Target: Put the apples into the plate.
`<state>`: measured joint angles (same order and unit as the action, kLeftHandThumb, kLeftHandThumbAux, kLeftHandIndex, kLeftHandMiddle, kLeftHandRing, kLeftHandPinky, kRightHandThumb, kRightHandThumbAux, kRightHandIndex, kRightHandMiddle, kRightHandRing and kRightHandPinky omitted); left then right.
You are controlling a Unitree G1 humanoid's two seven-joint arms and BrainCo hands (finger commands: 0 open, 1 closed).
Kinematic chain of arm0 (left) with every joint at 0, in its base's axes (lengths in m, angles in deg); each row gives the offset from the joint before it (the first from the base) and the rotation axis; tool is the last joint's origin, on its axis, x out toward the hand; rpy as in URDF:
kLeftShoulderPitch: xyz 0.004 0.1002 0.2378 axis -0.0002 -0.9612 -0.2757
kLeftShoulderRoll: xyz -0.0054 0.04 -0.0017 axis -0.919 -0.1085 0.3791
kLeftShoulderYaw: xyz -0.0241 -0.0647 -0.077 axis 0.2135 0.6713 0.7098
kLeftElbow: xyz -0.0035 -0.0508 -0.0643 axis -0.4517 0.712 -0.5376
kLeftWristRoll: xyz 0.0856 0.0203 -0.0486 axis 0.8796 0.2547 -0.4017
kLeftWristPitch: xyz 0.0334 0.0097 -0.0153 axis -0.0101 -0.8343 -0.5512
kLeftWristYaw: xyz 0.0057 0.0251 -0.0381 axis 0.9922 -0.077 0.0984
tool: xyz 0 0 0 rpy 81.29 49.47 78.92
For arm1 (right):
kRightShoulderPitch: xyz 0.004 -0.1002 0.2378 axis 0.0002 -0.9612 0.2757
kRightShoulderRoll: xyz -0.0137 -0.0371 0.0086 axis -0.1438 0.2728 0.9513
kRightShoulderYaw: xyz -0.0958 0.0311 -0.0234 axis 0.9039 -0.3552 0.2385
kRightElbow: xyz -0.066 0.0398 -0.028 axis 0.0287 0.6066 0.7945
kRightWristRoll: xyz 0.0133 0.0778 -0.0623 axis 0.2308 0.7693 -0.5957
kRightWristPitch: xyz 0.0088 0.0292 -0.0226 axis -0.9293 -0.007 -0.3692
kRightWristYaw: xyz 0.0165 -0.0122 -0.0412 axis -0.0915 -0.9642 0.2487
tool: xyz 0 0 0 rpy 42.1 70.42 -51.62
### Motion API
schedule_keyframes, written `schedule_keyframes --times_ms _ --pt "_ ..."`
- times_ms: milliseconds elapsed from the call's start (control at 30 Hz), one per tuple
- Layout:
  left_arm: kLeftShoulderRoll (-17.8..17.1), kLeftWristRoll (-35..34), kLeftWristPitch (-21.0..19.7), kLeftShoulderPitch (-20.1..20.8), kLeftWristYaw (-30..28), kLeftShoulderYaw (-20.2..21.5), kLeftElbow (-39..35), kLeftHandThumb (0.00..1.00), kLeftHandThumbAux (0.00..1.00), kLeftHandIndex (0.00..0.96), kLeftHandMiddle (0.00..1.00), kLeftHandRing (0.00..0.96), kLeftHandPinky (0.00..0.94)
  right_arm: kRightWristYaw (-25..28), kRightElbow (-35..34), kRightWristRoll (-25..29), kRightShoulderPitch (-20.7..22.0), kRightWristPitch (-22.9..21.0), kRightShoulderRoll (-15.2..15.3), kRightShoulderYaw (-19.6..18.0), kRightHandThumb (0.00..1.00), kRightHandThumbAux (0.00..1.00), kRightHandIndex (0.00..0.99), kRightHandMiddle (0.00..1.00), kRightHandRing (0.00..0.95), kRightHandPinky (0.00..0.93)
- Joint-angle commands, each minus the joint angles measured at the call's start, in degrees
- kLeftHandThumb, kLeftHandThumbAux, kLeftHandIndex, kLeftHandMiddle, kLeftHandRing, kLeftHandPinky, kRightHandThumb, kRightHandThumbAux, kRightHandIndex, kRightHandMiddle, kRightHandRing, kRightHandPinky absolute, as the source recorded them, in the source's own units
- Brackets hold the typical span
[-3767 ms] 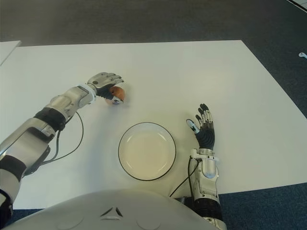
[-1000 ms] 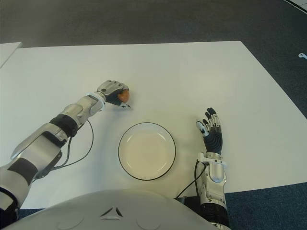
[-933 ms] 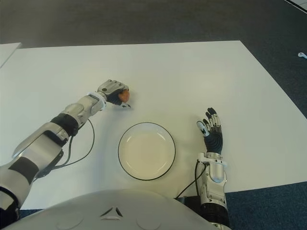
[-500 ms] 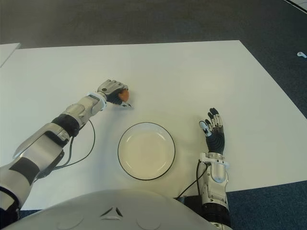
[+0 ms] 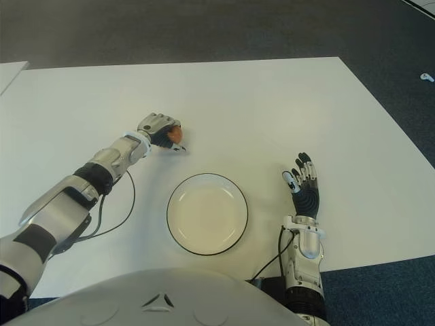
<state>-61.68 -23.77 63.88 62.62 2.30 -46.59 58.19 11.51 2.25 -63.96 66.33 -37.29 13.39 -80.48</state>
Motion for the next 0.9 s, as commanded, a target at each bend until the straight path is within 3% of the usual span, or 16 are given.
schedule_keyframes --times_ms 33,500,633,900 --pt "-0.2 0.6 -1.9 -3.7 -2.5 -1.2 3.0 0.746 0.696 0.443 0.804 0.815 0.81 -0.2 2.6 0.1 -1.0 -2.0 -1.1 0.3 0.164 0.515 0.0 0.0 0.0 0.0" --pt "-2.4 -0.8 0.5 -3.1 0.0 0.7 0.4 0.747 0.695 0.444 0.807 0.82 0.811 -0.8 3.4 0.0 -0.1 -0.9 -1.7 0.4 0.179 0.481 0.0 0.0 0.0 0.0" --pt "-5.6 -2.5 0.5 -2.8 -2.3 3.8 -7.6 0.746 0.696 0.444 0.806 0.818 0.809 0.1 4.1 1.0 0.3 -0.1 -1.9 0.4 0.171 0.492 0.0 0.0 0.0 0.0" --pt "-9.5 -3.3 -0.6 -6.0 -5.0 8.9 -24.0 0.747 0.696 0.444 0.808 0.817 0.806 0.2 4.1 0.5 0.1 -0.9 -1.9 0.5 0.174 0.506 0.0 0.0 0.0 0.0"
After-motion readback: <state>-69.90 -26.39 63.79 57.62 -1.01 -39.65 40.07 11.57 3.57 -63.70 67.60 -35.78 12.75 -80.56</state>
